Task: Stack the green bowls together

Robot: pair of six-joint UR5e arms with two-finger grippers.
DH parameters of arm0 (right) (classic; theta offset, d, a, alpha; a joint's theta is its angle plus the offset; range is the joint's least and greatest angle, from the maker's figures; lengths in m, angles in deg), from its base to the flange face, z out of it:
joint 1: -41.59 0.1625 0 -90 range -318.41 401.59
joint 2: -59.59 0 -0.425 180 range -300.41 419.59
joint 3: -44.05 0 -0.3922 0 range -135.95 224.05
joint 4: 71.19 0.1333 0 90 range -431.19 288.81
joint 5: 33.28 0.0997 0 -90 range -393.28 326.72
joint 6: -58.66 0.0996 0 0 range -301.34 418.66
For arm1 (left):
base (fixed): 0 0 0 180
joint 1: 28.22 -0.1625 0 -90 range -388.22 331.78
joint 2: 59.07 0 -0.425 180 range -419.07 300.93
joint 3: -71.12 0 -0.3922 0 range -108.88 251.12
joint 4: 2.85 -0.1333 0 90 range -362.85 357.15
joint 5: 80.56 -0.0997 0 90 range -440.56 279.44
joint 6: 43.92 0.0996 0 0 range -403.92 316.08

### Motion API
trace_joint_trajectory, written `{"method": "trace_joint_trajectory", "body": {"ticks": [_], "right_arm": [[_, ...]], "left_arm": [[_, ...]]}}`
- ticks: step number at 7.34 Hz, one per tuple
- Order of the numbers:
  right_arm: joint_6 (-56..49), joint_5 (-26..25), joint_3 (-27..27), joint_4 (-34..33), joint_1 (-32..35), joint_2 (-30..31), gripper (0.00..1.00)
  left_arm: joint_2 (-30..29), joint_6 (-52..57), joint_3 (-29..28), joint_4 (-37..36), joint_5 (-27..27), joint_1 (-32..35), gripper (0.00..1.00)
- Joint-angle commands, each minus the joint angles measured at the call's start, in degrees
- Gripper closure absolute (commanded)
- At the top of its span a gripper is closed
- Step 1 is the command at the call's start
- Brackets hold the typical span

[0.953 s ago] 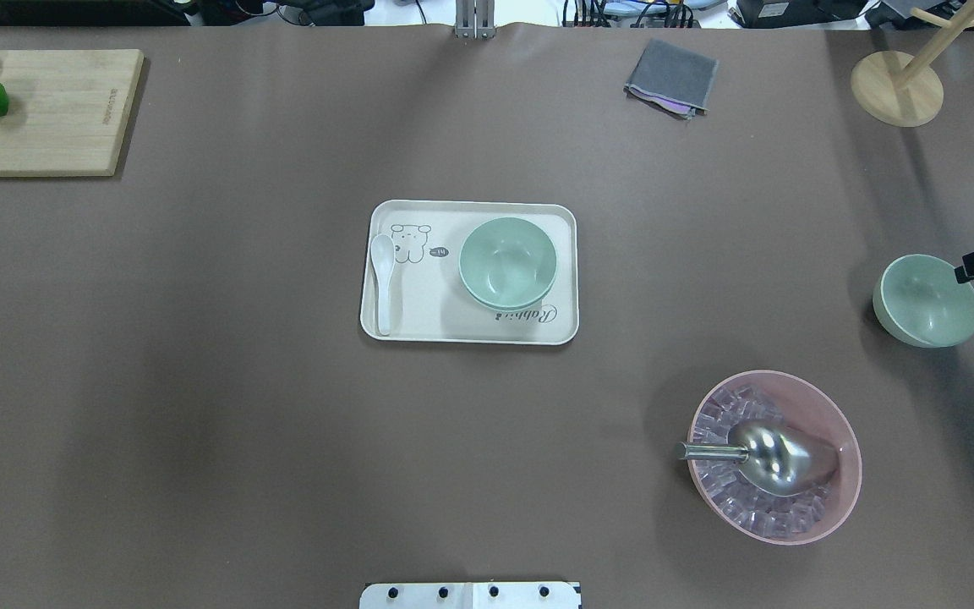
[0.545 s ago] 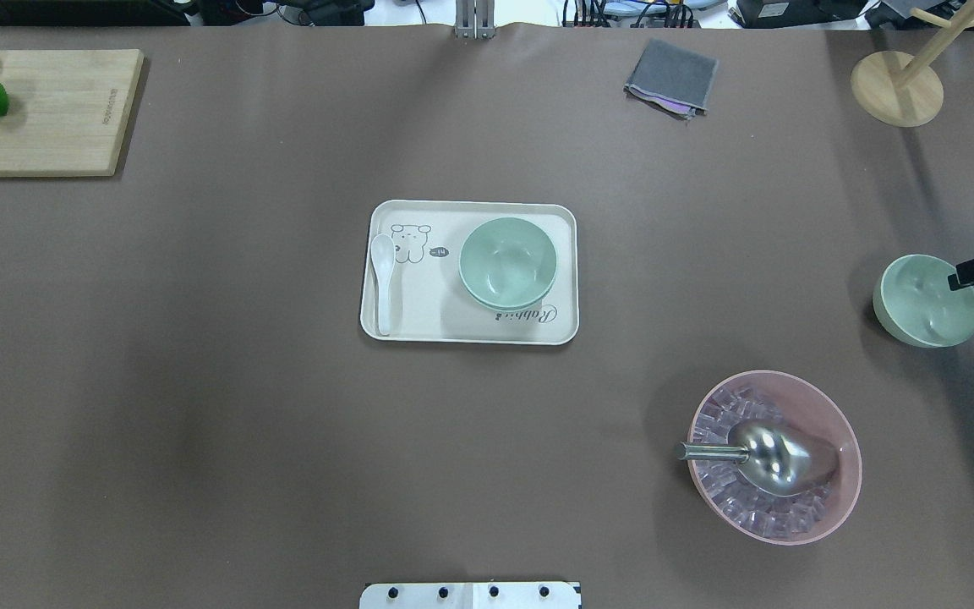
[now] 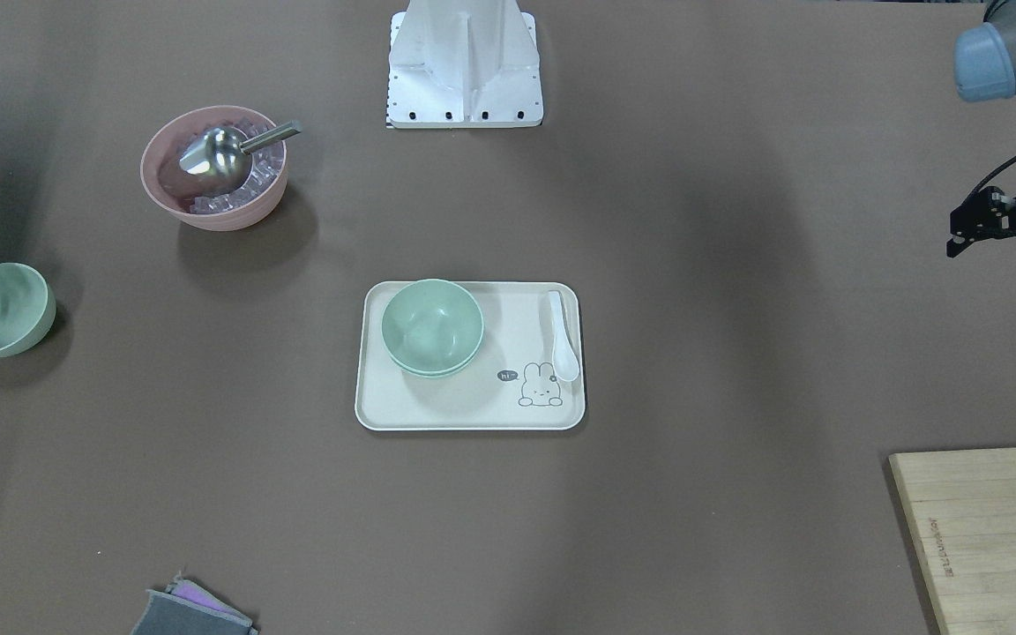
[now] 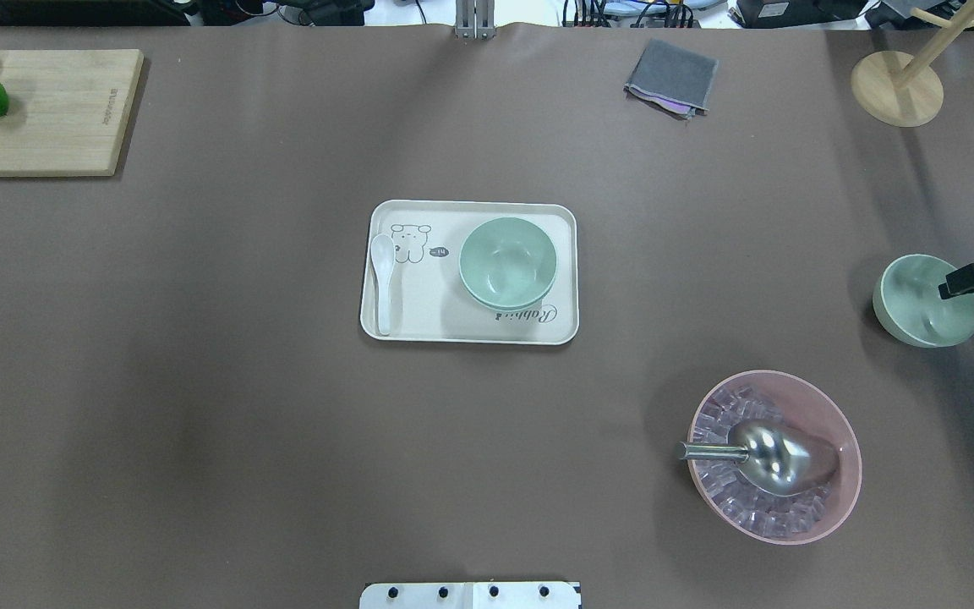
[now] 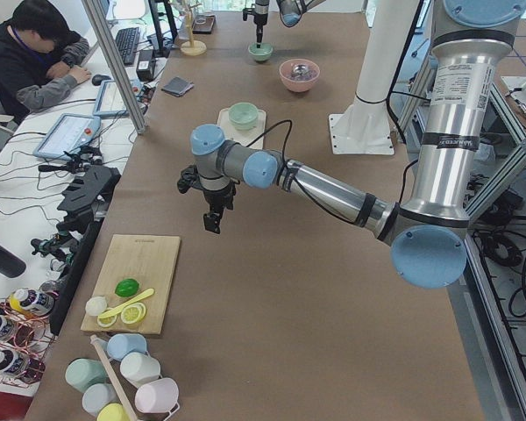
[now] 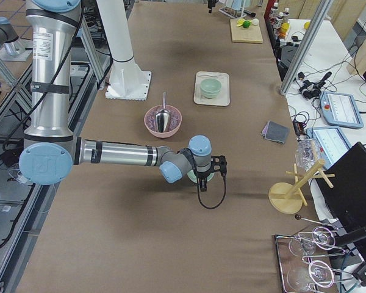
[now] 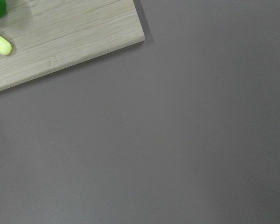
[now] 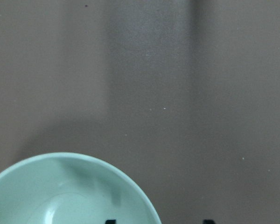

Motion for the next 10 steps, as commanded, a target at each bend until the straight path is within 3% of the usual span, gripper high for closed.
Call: {"method": "trace_joint_trajectory", "body": {"ticks": [1,5,8,10], "right_arm": [[-0.1,0.0,1.4,-0.2,-0.1,0.0,1.0],[0.0,0.7,3.8,-0.9,-0.1,-0.6,1.0],[1.5,1.3,7.7,-11.2,-0.1,-6.2,1.0],[6.6,2.7,8.7,-15.4,-0.1,-11.1,1.0]], "left_arm": [[0.5,0.0,0.2,0.0,1.5,0.0,0.02],[0.5,0.0,0.1,0.1,1.4,0.0,0.02],[1.2,0.1,-0.3,0.2,1.4,2.1,0.02],[3.0,7.4,-1.3,0.0,1.6,7.4,0.02]]}}
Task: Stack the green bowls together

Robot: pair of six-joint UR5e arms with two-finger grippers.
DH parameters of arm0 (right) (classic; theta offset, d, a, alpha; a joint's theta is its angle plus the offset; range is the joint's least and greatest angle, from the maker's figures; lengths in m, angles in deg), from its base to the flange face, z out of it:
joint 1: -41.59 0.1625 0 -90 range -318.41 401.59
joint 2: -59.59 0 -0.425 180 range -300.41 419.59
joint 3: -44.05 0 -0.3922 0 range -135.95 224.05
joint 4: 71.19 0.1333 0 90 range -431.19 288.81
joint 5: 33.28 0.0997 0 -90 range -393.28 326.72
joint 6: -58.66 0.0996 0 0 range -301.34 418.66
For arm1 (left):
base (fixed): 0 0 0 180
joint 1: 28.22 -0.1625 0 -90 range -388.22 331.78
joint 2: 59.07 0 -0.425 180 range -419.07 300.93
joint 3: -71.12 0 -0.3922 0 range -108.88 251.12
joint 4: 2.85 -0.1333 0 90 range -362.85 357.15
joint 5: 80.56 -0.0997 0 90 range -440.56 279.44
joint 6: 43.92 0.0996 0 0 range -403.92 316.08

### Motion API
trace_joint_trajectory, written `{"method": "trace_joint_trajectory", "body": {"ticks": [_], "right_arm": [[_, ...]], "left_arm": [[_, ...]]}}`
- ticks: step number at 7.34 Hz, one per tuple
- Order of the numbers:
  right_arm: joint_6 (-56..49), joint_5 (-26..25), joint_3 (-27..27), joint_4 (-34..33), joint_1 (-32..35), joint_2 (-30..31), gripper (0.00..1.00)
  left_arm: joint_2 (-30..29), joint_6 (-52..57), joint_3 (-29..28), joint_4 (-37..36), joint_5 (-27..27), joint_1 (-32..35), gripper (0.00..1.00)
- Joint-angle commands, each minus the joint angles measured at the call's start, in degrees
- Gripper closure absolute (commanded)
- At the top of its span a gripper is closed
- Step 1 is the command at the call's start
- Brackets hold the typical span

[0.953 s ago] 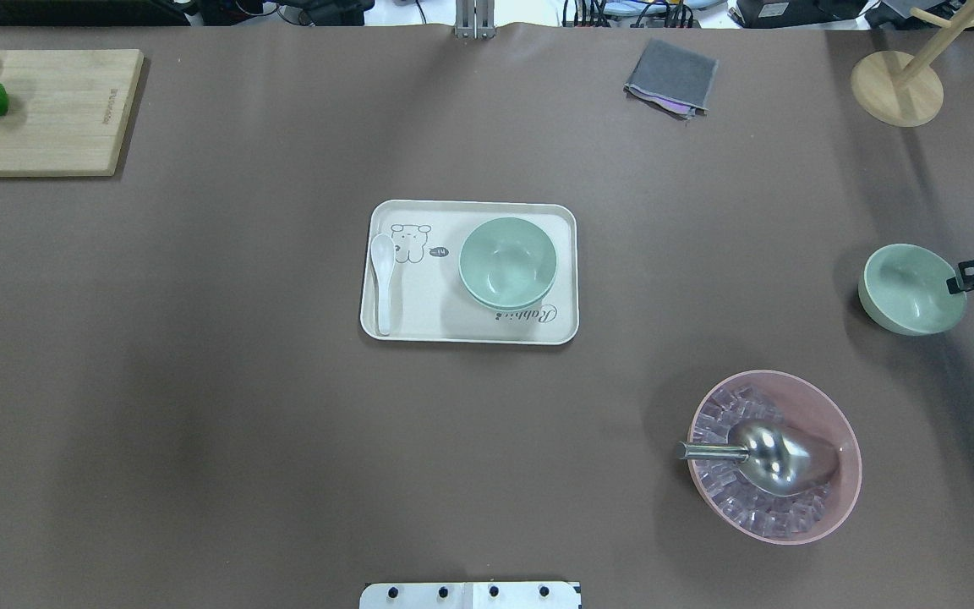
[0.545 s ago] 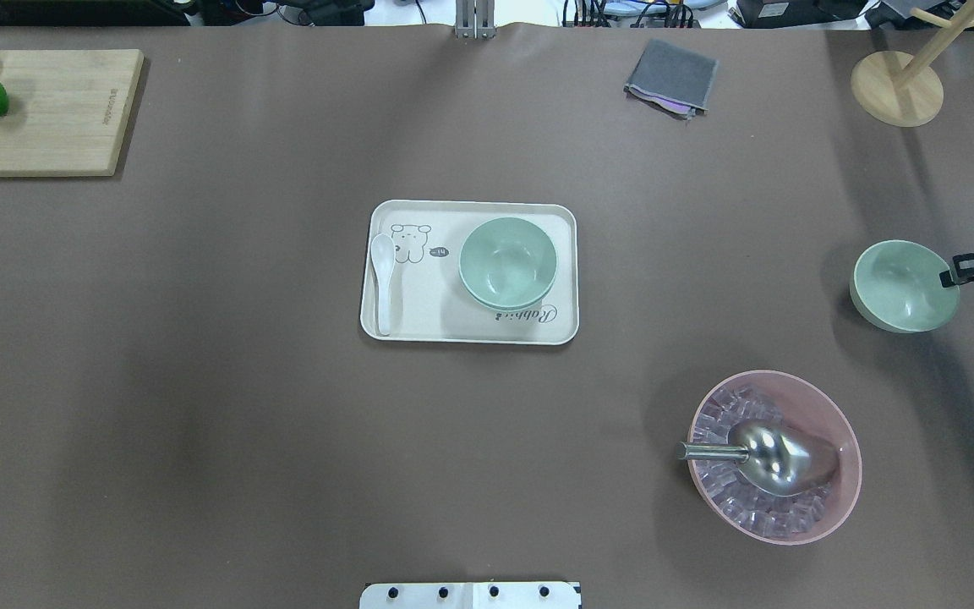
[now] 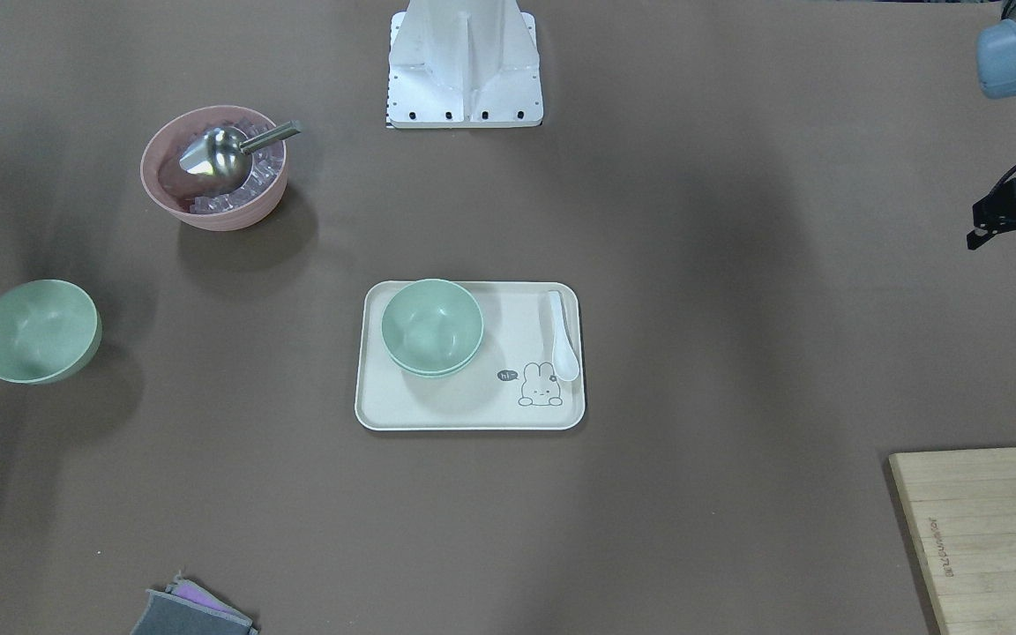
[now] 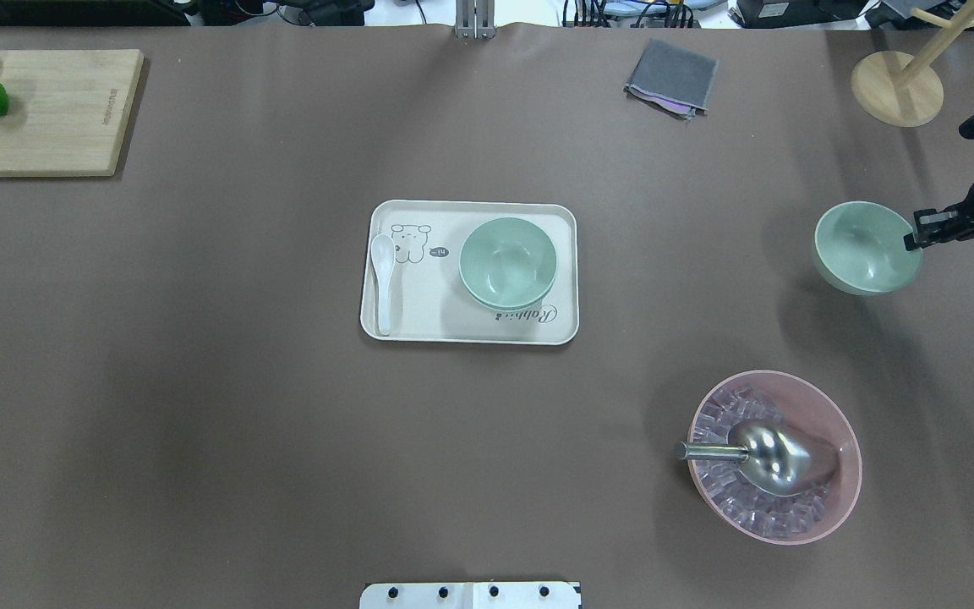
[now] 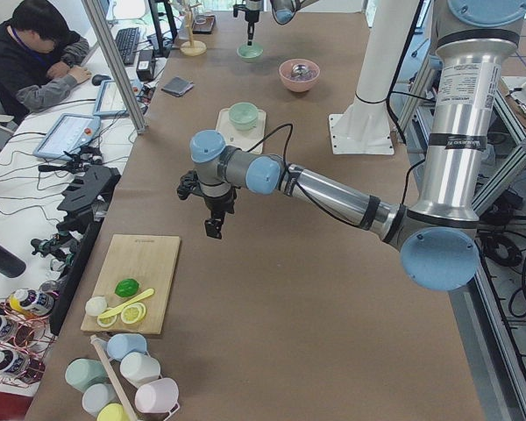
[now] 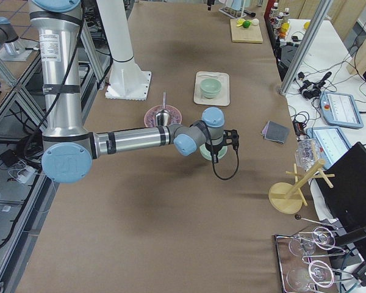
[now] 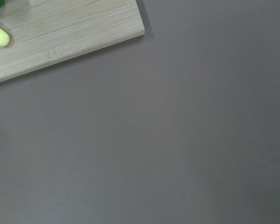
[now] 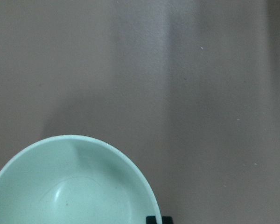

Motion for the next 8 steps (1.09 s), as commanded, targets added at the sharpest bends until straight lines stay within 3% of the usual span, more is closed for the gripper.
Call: {"method": "trace_joint_trajectory", "body": {"ticks": [1,3,8], "right_arm": [[5.6,1.4,1.1,-4.5,0.0,-5.3,1.0],[14.8,2.2,1.4,-8.6,-1.8,-12.7,1.0],[36.5,-3.6,1.6,-12.8,-13.8,-26.5,1.0]], "left_arm": [[1.0,8.6,-1.8,-0.6,0.1,6.0,0.02],[4.2,17.7,-4.6,0.0,0.2,11.3,0.02],[4.4,17.7,-4.7,0.0,1.1,11.7,0.02]]}}
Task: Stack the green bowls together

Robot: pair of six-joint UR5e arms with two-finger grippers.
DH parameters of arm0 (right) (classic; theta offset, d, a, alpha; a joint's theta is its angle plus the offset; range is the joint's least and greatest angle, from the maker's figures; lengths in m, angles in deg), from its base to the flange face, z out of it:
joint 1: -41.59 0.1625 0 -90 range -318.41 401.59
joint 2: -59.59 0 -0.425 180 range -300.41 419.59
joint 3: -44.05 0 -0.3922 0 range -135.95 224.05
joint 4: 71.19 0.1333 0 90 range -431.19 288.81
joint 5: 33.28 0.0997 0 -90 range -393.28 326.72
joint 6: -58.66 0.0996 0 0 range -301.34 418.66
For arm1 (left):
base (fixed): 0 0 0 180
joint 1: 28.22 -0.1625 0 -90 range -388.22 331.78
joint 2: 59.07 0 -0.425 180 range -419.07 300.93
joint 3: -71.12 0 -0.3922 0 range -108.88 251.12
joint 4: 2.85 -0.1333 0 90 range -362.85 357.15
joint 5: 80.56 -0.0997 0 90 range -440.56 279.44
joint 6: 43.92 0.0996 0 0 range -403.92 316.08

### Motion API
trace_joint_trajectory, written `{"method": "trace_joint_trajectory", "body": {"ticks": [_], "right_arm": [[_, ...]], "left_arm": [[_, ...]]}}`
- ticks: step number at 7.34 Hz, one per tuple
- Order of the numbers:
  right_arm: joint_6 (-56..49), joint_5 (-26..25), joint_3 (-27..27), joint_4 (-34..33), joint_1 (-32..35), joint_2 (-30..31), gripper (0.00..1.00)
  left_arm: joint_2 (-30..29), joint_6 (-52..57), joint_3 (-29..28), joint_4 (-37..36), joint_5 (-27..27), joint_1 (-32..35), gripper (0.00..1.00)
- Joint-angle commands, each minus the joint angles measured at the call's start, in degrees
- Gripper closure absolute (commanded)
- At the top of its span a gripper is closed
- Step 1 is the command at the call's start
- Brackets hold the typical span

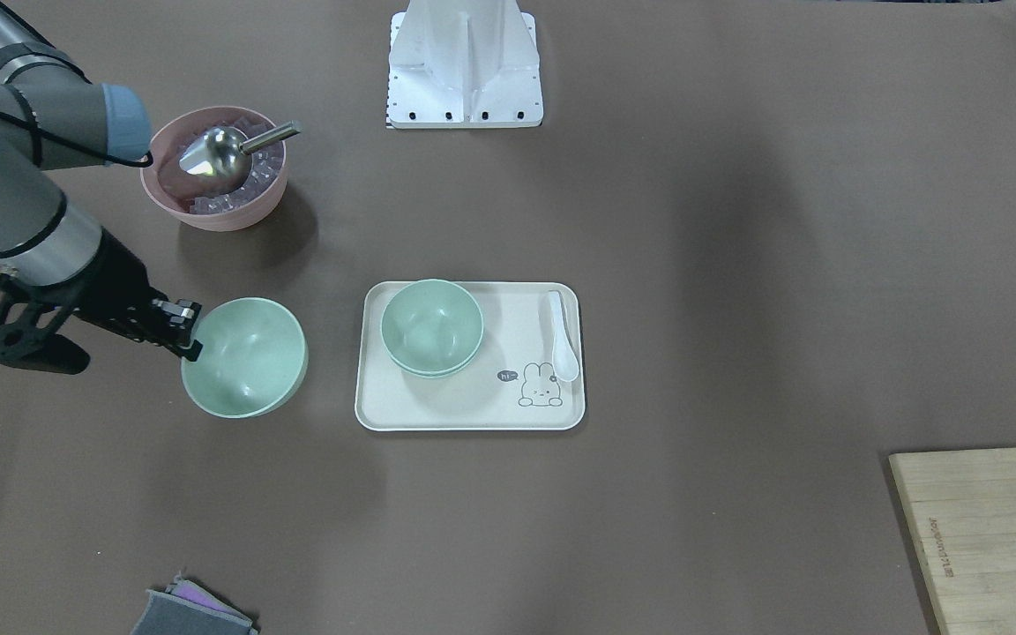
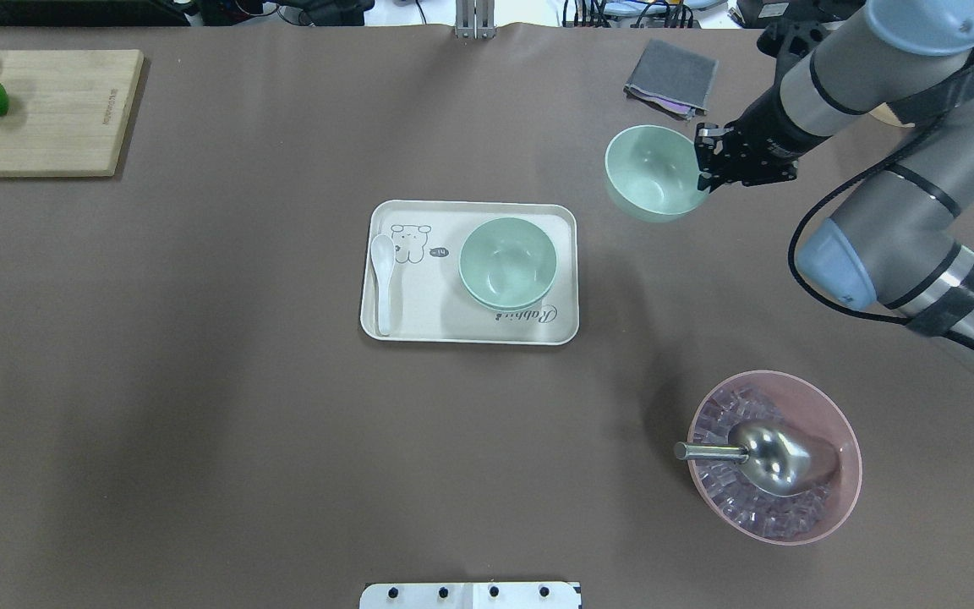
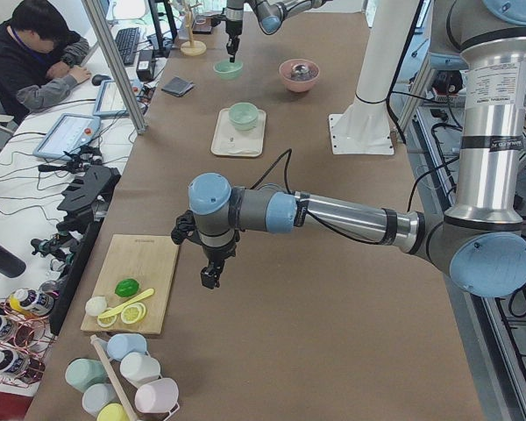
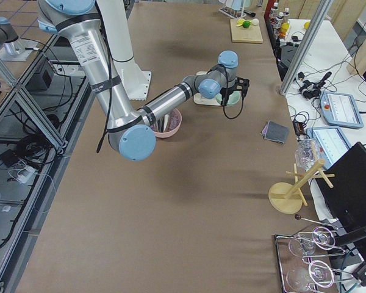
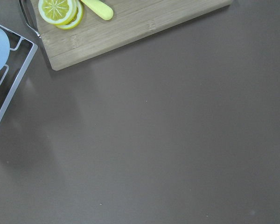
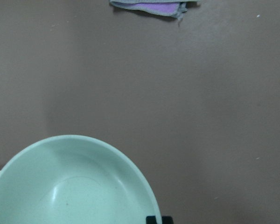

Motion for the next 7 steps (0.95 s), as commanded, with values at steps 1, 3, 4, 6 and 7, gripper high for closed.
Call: {"method": "trace_joint_trajectory", "body": {"ticks": [1,3,4,6,7], "right_arm": [[6.4,-2.6,0.1,-5.1,-3.8,-6.6,1.0],[10.2,-9.6,0.7,-6.9,-9.0,-9.0,1.0],[11.7,-12.9,0.5,-7.3,-11.5,-10.1,1.0],[13.7,-19.1,0.4,-7.3,-15.7,-10.7,1.0],[15.3,-19.5,0.2,-7.3,-16.6,-11.5,1.0]], "left_arm": [[0.1,0.0,0.0,0.0,0.0,0.0,0.02],[0.2,0.0,-0.2,0.0,1.6,0.0,0.02],[0.2,0.0,-0.2,0.0,1.9,0.0,0.02],[0.2,-0.1,-0.3,-0.1,1.9,0.0,0.02],[0.2,-0.1,-0.3,-0.1,1.9,0.0,0.02]]}}
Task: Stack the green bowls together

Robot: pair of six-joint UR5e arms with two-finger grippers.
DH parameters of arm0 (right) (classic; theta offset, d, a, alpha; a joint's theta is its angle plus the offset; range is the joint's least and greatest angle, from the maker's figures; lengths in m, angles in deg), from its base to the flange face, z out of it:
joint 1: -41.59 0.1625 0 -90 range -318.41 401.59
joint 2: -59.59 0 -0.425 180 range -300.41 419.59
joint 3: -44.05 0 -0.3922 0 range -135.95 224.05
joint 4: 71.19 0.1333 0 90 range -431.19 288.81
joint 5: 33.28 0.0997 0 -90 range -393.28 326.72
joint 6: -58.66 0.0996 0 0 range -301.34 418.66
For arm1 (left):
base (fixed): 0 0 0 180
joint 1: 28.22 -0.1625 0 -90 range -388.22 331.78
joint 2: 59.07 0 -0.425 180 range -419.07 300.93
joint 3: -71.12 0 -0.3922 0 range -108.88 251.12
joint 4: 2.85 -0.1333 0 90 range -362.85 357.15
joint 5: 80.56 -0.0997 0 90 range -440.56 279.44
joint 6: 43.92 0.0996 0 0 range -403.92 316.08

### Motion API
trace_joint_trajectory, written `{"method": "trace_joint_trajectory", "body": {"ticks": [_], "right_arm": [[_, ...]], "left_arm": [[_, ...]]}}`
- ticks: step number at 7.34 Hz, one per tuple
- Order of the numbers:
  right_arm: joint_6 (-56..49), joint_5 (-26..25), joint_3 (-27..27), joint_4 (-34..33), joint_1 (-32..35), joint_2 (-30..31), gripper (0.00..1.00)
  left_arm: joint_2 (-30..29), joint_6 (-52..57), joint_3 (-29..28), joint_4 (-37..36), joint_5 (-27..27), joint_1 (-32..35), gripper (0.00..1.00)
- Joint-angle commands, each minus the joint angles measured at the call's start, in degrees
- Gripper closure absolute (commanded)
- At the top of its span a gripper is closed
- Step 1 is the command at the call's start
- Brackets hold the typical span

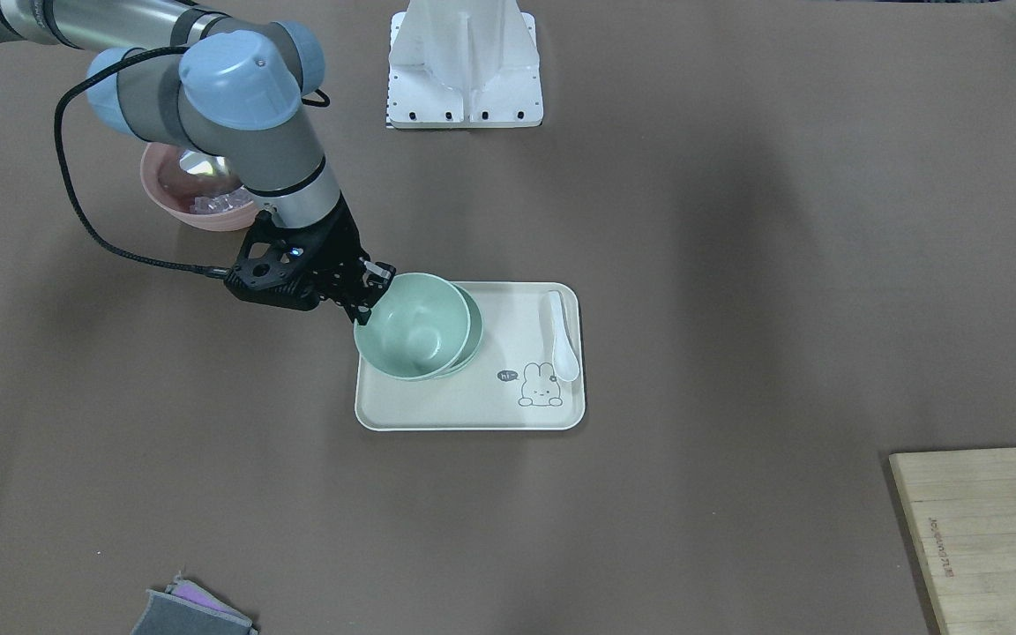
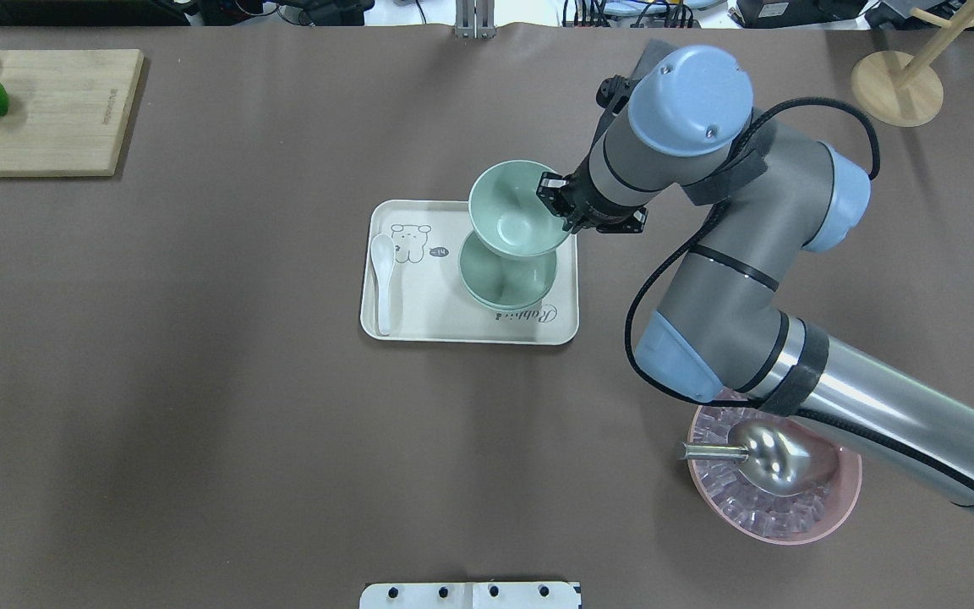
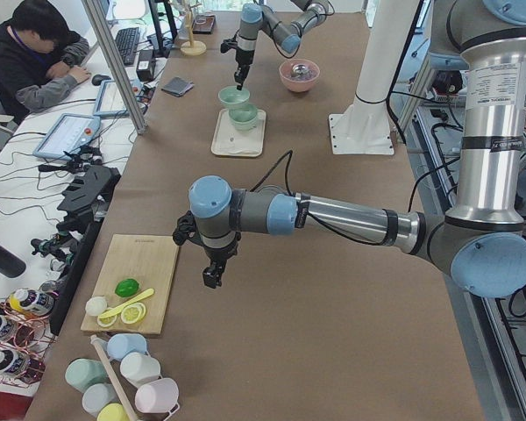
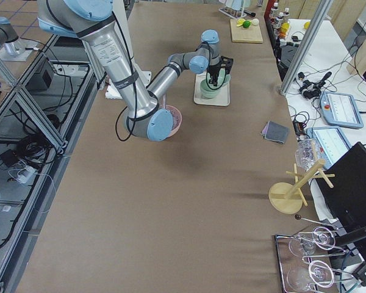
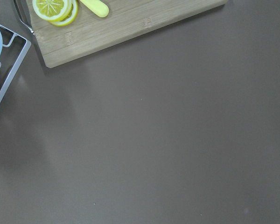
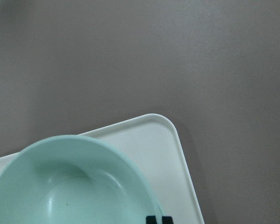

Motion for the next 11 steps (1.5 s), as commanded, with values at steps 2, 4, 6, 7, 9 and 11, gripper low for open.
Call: {"method": "trace_joint_trajectory", "body": {"ticks": [2,4,6,7,9,11], "right_arm": [[1.9,-3.8,-0.4,-0.3,-3.6,-0.9,1.0],[1.8,-4.3,-0.4,-2.2,-4.0,-0.9,1.0],[1.8,-4.3,-0.3,-2.6,-4.0,-0.7,1.0],[1.8,-4.3,-0.4,-2.7,-4.2,-0.6,1.0],[1.7,-5.2,-0.9,-3.9,-4.6,-0.8,1.0],[1.6,-5.8,-1.7,-4.1,-5.2,-0.8,1.0]], "left_arm": [[0.8,-0.1,0.1,0.2,0.0,0.0,0.02],[0.8,-0.3,-0.1,0.2,0.1,0.0,0.02],[0.8,-0.3,-0.1,0.2,0.0,-0.1,0.02],[0.8,-0.3,-0.1,0.2,0.0,-0.1,0.02],[0.8,-0.3,-0.1,0.2,0.1,-0.1,0.02],[0.8,-0.3,-0.1,0.1,0.1,-0.1,0.02]]}}
